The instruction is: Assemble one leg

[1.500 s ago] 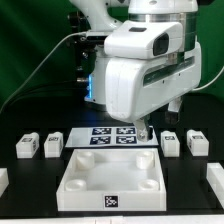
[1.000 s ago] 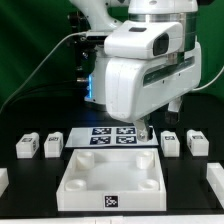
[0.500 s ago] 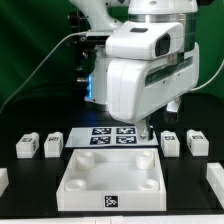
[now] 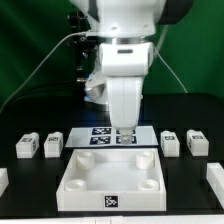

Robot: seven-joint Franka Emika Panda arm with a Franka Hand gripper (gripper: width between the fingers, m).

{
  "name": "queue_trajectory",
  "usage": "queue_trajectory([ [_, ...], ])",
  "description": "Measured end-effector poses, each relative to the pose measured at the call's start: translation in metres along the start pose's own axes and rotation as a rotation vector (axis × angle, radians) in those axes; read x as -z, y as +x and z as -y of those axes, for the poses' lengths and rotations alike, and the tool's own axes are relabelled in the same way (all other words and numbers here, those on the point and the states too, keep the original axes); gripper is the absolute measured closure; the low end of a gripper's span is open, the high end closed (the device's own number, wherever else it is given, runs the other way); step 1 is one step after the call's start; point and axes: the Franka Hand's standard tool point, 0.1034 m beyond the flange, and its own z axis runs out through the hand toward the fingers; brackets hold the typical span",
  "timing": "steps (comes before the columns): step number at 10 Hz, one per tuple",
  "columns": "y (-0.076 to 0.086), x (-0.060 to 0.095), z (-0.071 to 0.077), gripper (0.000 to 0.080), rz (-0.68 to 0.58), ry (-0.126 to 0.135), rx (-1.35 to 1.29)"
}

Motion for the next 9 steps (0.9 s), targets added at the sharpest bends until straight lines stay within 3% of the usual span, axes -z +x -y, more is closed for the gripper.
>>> queue_trajectory([
  [4,-0.006,-0.035,0.020,0.0150,-0.014,0.011,-0.005],
  [6,-0.009,-0.052,0.026,0.0150,-0.022,0.029,-0.017],
  [9,-0.009,-0.056,0.025,0.0162,-0.024,0.019,-0.032],
])
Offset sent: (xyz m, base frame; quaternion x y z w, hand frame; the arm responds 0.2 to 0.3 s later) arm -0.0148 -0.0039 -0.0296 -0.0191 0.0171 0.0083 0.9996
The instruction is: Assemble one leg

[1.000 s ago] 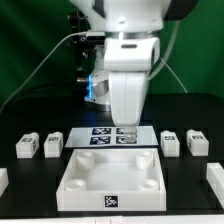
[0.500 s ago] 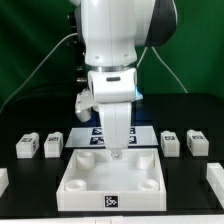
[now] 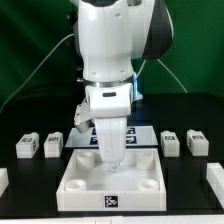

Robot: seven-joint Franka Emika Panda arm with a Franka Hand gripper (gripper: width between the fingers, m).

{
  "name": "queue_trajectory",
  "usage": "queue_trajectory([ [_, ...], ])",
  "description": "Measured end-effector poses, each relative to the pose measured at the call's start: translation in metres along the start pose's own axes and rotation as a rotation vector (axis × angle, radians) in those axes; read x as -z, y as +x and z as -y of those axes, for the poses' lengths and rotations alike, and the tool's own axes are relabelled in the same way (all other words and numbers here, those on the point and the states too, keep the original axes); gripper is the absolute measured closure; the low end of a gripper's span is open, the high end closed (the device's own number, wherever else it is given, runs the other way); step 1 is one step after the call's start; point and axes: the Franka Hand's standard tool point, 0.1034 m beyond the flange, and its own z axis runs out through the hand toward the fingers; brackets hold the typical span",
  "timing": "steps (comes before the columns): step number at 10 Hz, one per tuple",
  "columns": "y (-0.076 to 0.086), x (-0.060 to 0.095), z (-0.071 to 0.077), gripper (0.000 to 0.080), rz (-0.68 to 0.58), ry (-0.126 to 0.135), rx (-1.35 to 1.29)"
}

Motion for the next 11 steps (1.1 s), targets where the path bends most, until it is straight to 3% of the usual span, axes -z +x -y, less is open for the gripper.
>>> queue_trajectory([
  [1,0.0000,0.0000,0.0000,0.0162,0.000,0.000,0.000],
  [3,0.0000,-0.0001,0.0001,0.0519,0.000,0.000,0.000],
  [4,0.0000,-0.0001,0.0001,0.0519,0.000,0.000,0.000],
  [5,0.0000,-0.0002,0.0001,0.0654,0.000,0.001,0.000],
  [6,-0.0004,0.0009,-0.0019,0.0737,0.000,-0.008,-0.002],
  [11,-0.0006,0.0011,-0.0025,0.0737,0.000,-0.011,-0.002],
])
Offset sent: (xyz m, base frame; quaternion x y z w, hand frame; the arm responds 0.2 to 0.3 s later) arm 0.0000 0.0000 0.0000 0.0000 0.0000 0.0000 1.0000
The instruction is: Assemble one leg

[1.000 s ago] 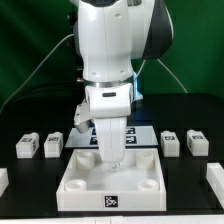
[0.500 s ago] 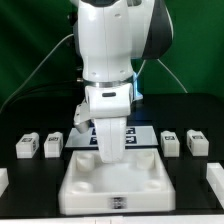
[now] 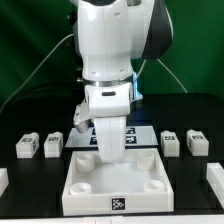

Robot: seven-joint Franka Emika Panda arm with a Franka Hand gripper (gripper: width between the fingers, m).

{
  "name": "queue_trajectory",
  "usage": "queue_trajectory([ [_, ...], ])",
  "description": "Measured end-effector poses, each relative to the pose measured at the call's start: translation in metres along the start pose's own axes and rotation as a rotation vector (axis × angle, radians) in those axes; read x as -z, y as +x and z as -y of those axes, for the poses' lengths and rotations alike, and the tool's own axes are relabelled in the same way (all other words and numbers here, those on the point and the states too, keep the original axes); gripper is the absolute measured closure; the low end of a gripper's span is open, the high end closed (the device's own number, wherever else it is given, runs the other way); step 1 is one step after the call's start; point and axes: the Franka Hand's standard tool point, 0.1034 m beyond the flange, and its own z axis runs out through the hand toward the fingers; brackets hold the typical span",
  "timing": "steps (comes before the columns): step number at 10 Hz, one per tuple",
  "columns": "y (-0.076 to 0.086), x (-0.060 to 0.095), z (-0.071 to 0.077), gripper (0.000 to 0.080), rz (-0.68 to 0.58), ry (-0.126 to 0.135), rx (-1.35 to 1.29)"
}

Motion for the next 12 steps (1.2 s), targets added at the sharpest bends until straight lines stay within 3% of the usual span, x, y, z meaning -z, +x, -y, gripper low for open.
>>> queue_trajectory([
  [4,0.001,0.000,-0.001,0.0736,0.000,-0.001,-0.003],
  [5,0.005,0.003,-0.007,0.0736,-0.001,-0.009,-0.016],
  [11,0.056,0.008,-0.051,0.0737,-0.036,-0.043,-0.028],
  [12,0.065,0.006,-0.052,0.0737,-0.042,-0.027,-0.025],
])
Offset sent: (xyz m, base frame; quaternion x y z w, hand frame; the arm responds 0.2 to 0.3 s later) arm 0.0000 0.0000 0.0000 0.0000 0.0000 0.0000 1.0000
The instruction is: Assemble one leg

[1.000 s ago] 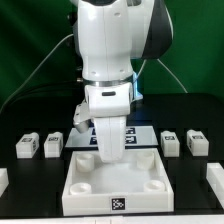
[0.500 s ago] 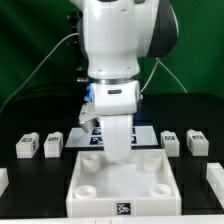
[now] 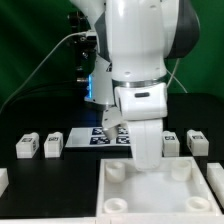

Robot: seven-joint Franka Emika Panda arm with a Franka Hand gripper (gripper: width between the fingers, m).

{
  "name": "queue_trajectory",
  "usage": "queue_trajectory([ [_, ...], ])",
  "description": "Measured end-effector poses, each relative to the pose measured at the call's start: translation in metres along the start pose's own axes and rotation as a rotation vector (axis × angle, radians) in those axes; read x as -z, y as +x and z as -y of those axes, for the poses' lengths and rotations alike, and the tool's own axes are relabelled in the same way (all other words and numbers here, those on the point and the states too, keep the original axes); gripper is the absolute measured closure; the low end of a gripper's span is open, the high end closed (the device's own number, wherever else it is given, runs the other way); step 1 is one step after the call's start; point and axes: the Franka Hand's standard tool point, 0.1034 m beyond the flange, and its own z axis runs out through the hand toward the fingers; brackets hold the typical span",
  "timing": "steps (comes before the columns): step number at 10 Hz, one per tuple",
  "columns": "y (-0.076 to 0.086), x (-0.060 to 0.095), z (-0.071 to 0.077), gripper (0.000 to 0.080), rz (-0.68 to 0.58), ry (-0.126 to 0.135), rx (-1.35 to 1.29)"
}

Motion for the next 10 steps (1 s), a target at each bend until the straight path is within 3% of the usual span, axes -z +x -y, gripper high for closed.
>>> queue_trajectory([
  [3,0.0130,-0.0051,-0.0004,0.0736,-0.006,0.024,-0.014],
  [8,0.0118,-0.0055,-0.0002,0.0735,-0.007,0.022,-0.014],
  [9,0.0114,-0.0055,-0.0002,0.0515,-0.007,0.022,-0.015],
  [10,0.0111,-0.0055,-0.0002,0.0515,-0.007,0.022,-0.016],
])
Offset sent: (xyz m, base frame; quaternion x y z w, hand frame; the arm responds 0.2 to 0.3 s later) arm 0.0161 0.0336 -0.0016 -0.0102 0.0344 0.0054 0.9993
